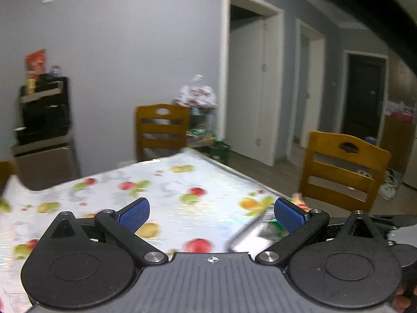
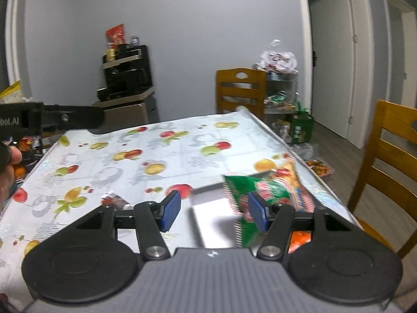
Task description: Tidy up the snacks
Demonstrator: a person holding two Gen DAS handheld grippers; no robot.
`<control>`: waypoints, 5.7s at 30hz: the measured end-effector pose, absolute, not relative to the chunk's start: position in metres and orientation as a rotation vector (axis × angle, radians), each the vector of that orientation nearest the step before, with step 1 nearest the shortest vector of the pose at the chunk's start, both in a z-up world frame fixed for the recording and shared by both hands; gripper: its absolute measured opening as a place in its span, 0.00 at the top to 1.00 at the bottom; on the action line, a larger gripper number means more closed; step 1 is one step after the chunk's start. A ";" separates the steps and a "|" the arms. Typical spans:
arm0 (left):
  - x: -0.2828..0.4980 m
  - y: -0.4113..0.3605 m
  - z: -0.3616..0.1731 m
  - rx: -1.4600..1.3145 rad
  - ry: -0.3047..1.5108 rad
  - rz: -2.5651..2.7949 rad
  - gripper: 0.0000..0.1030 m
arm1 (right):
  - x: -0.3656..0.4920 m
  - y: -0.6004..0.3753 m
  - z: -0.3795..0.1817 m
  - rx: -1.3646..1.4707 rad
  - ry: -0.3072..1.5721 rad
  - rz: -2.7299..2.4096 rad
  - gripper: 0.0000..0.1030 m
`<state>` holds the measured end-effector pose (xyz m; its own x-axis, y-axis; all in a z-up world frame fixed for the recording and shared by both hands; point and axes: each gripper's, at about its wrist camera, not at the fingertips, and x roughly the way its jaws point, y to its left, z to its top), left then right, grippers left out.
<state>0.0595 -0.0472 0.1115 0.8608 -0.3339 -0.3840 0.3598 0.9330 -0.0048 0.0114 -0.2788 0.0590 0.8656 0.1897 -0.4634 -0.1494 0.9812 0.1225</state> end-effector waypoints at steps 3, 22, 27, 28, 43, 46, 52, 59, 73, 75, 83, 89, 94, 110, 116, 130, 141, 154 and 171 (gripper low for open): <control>0.060 -0.011 0.123 0.042 0.389 -0.306 0.00 | 0.013 -0.261 0.063 0.081 0.489 0.210 0.44; 0.079 0.087 0.034 -0.044 0.627 -0.105 0.00 | 0.074 -0.143 0.013 -0.089 0.544 0.430 0.39; 0.087 0.073 0.003 0.016 0.683 -0.105 0.00 | 0.102 -0.114 -0.010 -0.182 0.566 0.452 0.39; 0.090 0.071 -0.003 0.021 0.698 -0.111 0.00 | 0.107 -0.110 -0.013 -0.195 0.571 0.454 0.39; 0.105 0.068 -0.024 0.026 0.749 -0.105 0.00 | 0.157 -0.080 -0.053 -0.236 0.621 0.476 0.39; 0.107 0.069 -0.026 0.022 0.757 -0.105 0.00 | 0.159 -0.078 -0.058 -0.242 0.621 0.488 0.51; 0.107 0.069 -0.027 0.018 0.762 -0.104 0.00 | 0.158 -0.074 -0.064 -0.251 0.639 0.496 0.75; 0.102 0.066 -0.027 0.019 0.766 -0.107 0.00 | 0.144 -0.077 -0.064 -0.252 0.646 0.447 0.81; 0.098 0.035 -0.035 0.052 0.748 -0.148 0.03 | 0.077 -0.127 -0.059 -0.180 0.702 0.368 0.81; 0.100 0.030 -0.038 0.061 0.750 -0.157 0.05 | 0.066 -0.134 -0.057 -0.175 0.712 0.363 0.81; 0.107 0.018 -0.050 0.104 0.765 -0.148 0.26 | 0.028 -0.153 -0.056 -0.196 0.712 0.349 0.81; 0.104 0.016 -0.052 0.124 0.737 -0.188 0.45 | 0.010 -0.167 -0.055 -0.209 0.712 0.325 0.81; 0.098 0.013 -0.050 0.137 0.740 -0.253 0.68 | -0.003 -0.175 -0.053 -0.200 0.722 0.324 0.81; 0.049 0.003 -0.049 0.191 0.767 -0.469 0.73 | -0.006 -0.177 -0.052 -0.177 0.724 0.340 0.81; 0.028 -0.001 -0.047 0.199 0.790 -0.551 0.72 | -0.007 -0.175 -0.052 -0.192 0.723 0.346 0.80; 0.017 -0.009 -0.049 0.215 0.802 -0.548 0.50 | 0.000 -0.168 -0.051 -0.168 0.708 0.363 0.61; 0.016 -0.011 -0.054 0.180 0.776 -0.432 0.22 | 0.012 -0.166 -0.056 -0.122 0.713 0.341 0.61; 0.015 -0.008 -0.057 0.133 0.777 -0.310 0.00 | 0.021 -0.163 -0.064 -0.103 0.701 0.297 0.22; 0.008 -0.007 -0.056 0.128 0.763 -0.304 0.00 | 0.018 -0.174 -0.071 -0.069 0.699 0.221 0.01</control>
